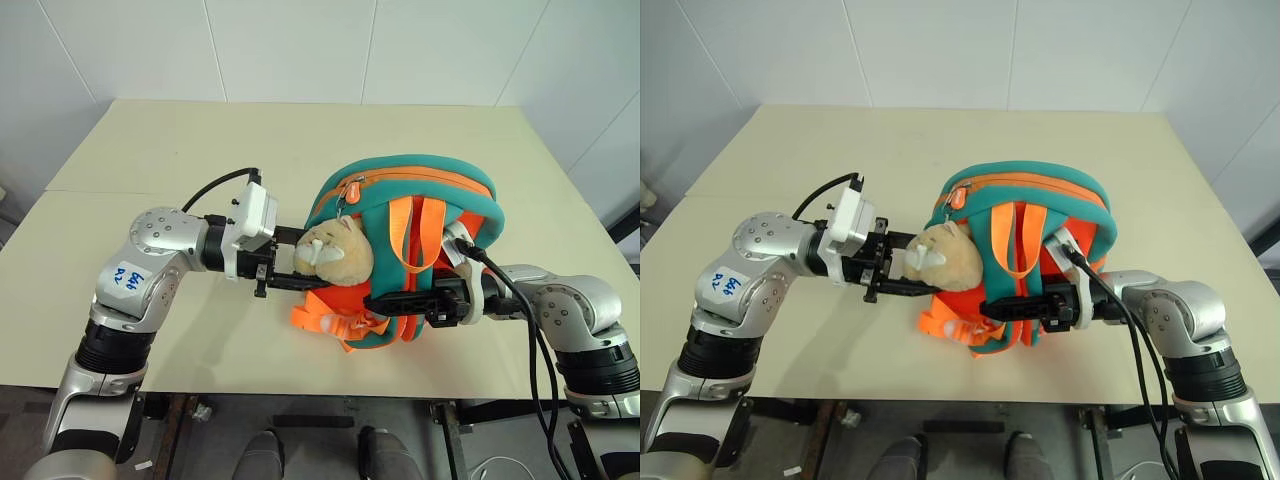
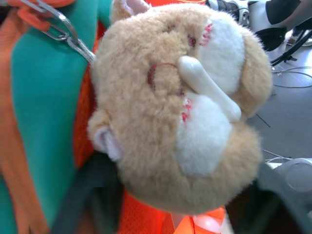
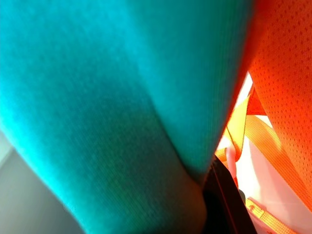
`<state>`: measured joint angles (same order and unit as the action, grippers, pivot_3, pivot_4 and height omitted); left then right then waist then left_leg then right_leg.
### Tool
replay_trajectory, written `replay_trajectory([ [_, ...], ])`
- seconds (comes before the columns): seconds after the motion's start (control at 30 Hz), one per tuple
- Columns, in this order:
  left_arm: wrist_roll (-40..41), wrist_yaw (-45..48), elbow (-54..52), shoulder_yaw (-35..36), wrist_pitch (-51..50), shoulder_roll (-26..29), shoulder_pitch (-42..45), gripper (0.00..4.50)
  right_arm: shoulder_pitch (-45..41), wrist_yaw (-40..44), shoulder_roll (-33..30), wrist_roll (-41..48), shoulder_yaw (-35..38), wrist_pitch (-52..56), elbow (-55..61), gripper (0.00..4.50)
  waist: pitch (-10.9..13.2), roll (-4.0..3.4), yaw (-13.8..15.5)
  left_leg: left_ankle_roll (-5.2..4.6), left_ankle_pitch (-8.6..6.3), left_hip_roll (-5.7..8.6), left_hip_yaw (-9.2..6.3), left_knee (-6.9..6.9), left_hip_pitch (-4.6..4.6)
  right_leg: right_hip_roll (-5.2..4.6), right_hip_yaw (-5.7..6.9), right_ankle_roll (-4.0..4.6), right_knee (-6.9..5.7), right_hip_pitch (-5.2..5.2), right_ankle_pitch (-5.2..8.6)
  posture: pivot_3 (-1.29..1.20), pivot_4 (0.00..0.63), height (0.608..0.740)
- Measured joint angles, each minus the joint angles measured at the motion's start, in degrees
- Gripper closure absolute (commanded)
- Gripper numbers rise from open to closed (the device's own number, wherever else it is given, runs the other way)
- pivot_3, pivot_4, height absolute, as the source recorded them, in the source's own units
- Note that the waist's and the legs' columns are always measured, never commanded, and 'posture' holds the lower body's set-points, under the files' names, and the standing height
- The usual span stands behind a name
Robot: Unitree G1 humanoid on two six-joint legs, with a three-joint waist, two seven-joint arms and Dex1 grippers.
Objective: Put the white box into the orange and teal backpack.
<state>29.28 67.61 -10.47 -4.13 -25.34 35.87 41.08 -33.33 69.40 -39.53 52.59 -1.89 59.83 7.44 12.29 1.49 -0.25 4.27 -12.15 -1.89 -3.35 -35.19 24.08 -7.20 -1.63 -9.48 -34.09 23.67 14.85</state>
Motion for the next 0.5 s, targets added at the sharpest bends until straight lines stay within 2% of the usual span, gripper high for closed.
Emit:
replay_trajectory([
  [0.13, -0.1, 0.1, 1.5, 1.6, 0.4, 1.6, 0.9, 3.84, 0.0, -0.2, 0.0, 0.0, 0.0, 0.0, 0.0, 4.48, 0.0, 0.0, 0.0, 0.0, 0.0, 0.0, 0.0, 0.0, -0.01, 0.0, 0.0, 0.0, -0.01, 0.0, 0.0, 0.0, 0.15, 0.74],
  [0.37, -4.9, 7.0, 16.4, 3.4, 4.5, 15.6, 9.2, 3.84, 0.0, -0.3, 0.2, -0.1, 0.0, -0.5, 0.0, 4.48, 0.0, -0.01, -0.6, 0.0, 0.0, -0.02, 0.03, 0.04, -0.03, 0.03, -0.03, 0.03, 0.01, 0.03, 0.01, 0.0, 0.15, 0.74],
  [0.5, -8.5, 9.5, 24.4, 2.0, 9.4, 16.2, 10.1, 3.84, 0.0, -0.2, 0.3, -0.4, 0.0, -1.0, 0.1, 4.48, 0.0, -0.01, -0.6, 0.0, 0.0, -0.02, 0.03, 0.05, 0.0, 0.04, -0.02, 0.02, 0.01, 0.04, 0.0, 0.0, 0.15, 0.74],
])
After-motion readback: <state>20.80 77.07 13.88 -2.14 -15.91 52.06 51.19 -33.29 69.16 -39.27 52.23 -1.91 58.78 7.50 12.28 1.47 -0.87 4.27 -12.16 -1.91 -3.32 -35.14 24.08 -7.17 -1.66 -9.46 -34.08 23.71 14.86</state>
